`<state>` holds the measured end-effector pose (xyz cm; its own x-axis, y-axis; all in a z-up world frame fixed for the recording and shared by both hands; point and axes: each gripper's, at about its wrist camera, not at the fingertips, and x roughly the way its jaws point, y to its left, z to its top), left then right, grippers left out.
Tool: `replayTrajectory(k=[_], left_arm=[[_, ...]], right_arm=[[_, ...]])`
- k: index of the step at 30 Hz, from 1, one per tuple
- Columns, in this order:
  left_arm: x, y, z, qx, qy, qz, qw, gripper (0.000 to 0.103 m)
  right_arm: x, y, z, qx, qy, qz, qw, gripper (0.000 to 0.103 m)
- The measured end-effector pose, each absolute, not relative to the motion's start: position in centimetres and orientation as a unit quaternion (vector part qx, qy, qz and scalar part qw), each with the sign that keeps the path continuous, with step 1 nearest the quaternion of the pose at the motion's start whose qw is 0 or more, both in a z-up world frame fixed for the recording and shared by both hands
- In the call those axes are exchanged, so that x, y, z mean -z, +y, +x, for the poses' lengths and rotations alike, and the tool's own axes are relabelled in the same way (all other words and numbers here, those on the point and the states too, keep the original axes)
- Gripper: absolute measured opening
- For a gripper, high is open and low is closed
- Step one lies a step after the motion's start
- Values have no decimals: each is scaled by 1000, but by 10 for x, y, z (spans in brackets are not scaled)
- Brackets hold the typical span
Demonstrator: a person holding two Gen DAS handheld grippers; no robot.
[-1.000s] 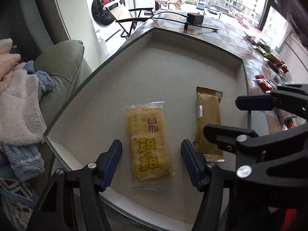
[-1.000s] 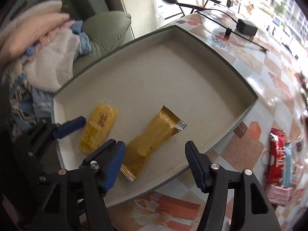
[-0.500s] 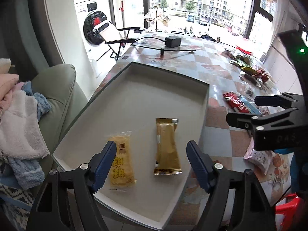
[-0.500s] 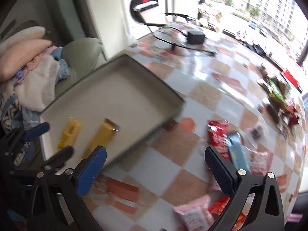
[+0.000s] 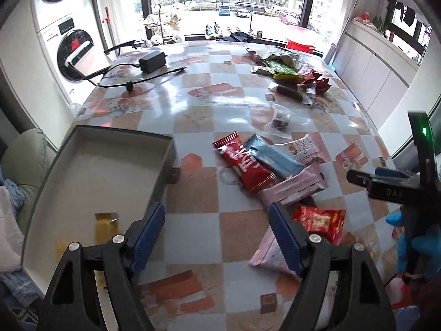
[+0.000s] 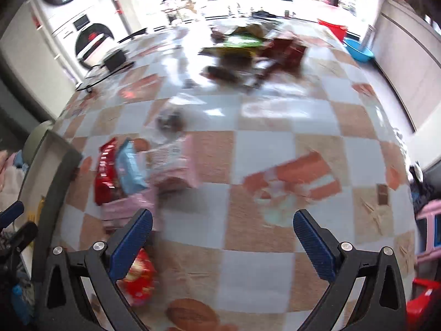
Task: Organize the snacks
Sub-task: 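Move both open tools back from the tray to the snack packets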
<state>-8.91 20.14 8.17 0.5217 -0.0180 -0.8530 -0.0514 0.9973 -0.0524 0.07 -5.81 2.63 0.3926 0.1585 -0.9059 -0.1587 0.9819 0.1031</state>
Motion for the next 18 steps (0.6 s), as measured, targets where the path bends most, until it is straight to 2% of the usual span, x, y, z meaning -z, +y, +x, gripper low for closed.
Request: replayTrajectory(k=[5, 13, 18], left_arm=[[-63, 163, -30, 1, 509, -32, 860, 81], [-32, 136, 60, -29, 541, -35, 840, 80], [-17, 108, 85, -16, 560, 12, 828, 80]], right_arm=[[-3, -111, -16, -40, 525, -32, 849, 103], [3, -118, -36, -59, 481, -51, 873, 103], [2, -112, -39, -64, 470, -53, 879, 103]])
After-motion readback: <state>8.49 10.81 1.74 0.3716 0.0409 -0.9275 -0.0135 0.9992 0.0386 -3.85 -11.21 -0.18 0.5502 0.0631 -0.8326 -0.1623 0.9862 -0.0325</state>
